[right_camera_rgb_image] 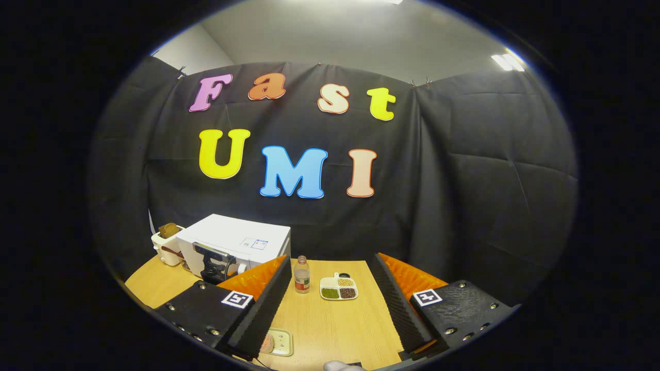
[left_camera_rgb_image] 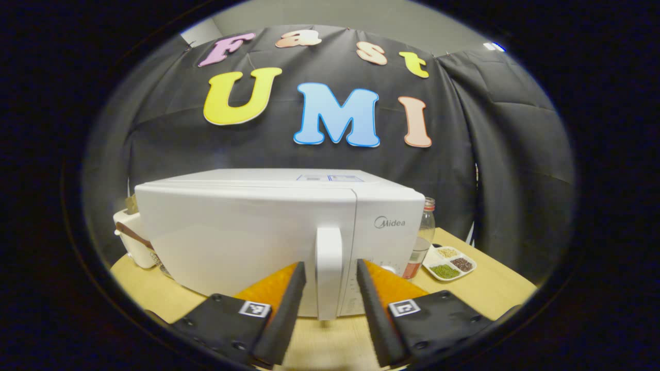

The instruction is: Open the microwave oven with the left hand, put the food in, and close the microwave oven.

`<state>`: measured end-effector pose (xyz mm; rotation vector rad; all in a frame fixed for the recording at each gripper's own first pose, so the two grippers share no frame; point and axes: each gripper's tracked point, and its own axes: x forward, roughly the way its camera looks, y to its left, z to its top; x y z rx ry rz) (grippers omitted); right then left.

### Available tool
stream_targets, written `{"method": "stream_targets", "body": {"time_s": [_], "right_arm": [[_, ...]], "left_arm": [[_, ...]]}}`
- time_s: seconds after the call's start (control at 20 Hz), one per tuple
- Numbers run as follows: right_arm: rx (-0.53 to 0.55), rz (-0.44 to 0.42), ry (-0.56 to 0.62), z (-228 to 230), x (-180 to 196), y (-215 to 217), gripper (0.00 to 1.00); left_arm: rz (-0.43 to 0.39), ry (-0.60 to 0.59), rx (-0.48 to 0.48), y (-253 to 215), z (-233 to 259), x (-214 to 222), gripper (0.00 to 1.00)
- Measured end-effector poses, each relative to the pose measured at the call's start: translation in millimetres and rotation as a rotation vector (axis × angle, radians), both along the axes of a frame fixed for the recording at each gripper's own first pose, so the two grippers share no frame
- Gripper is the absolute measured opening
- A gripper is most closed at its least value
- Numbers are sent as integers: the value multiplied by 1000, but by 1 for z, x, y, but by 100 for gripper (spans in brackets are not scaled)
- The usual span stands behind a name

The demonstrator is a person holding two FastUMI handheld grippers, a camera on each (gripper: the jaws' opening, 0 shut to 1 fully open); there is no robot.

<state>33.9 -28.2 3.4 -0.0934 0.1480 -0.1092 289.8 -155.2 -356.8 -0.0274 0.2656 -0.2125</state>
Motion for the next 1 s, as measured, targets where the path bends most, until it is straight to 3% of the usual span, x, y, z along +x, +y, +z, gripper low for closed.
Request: {"method": "stream_targets", "body": {"time_s": [0.1,0.15,0.55,0.8,0.9,1.0], "right_arm": [[-7,0,0,0,0,-1,97],[-2,3,3,-2,1,0,97],[16,6,15,-6,0,-3,97],[14,17,30,-10,-1,-6,97],[26,28,31,-10,0,-5,97],[30,43,31,-11,0,-4,97]], "left_arm": [[-5,7,9,0,-7,4,38],[-18,8,11,2,-2,-2,41],[-20,45,39,3,-7,4,16],[-25,66,46,3,-7,3,16],[-15,121,48,8,-16,-17,16],[-34,34,71,19,-1,-47,16]]}}
